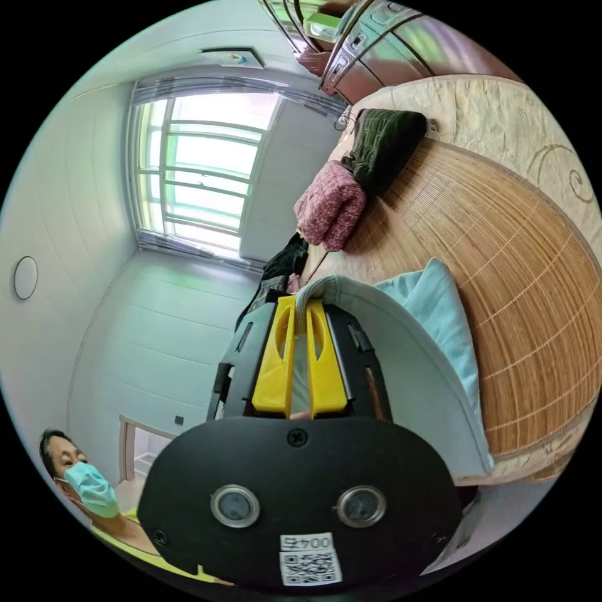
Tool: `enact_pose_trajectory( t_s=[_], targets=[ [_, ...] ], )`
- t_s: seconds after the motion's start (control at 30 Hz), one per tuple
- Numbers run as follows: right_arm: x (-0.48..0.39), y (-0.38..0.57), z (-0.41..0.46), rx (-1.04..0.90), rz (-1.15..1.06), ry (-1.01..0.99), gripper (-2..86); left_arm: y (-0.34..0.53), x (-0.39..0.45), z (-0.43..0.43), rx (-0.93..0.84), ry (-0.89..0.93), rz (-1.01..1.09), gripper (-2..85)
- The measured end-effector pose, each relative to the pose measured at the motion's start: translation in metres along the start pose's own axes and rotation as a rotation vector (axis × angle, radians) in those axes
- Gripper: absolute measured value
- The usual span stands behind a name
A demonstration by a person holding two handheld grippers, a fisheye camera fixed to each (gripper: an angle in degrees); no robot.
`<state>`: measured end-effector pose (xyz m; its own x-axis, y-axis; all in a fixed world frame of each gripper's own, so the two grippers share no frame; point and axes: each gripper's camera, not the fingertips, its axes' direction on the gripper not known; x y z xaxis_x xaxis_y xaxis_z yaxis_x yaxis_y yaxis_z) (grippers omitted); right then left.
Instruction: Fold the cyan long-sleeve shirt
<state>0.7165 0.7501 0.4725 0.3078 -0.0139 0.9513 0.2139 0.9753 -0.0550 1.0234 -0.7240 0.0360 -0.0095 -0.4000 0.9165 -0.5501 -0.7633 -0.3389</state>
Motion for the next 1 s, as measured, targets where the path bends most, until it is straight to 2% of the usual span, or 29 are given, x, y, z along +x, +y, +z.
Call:
enact_pose_trajectory(
  t_s=[0.33,0.47,0.6,0.7,0.77,0.93,1.0],
  targets=[
    [0.09,-0.086,0.13,-0.074,0.153,0.196,4.7,-0.044,-0.075,0.086,-0.026,-0.171,-0.112,5.5],
    [0.104,-0.099,0.159,-0.066,0.19,0.221,7.1,-0.042,-0.098,0.098,0.024,-0.06,-0.176,8.6],
    [0.1,-0.11,0.178,0.019,0.209,0.107,11.9,-0.04,-0.096,0.089,0.128,0.074,-0.185,9.2],
    [0.073,-0.115,0.176,0.07,0.123,0.176,11.0,-0.036,-0.071,0.068,0.179,0.094,-0.068,8.4],
    [0.046,-0.114,0.18,-0.009,0.016,0.242,10.2,-0.022,-0.038,0.045,0.159,-0.007,0.121,7.5],
    [-0.04,-0.045,0.227,-0.422,-0.403,0.656,9.8,0.049,0.018,0.011,0.024,-0.341,0.529,6.3],
    [-0.051,-0.012,0.242,-0.531,-0.483,0.725,9.8,0.084,0.027,0.004,-0.012,-0.445,0.655,6.4]
  ],
)
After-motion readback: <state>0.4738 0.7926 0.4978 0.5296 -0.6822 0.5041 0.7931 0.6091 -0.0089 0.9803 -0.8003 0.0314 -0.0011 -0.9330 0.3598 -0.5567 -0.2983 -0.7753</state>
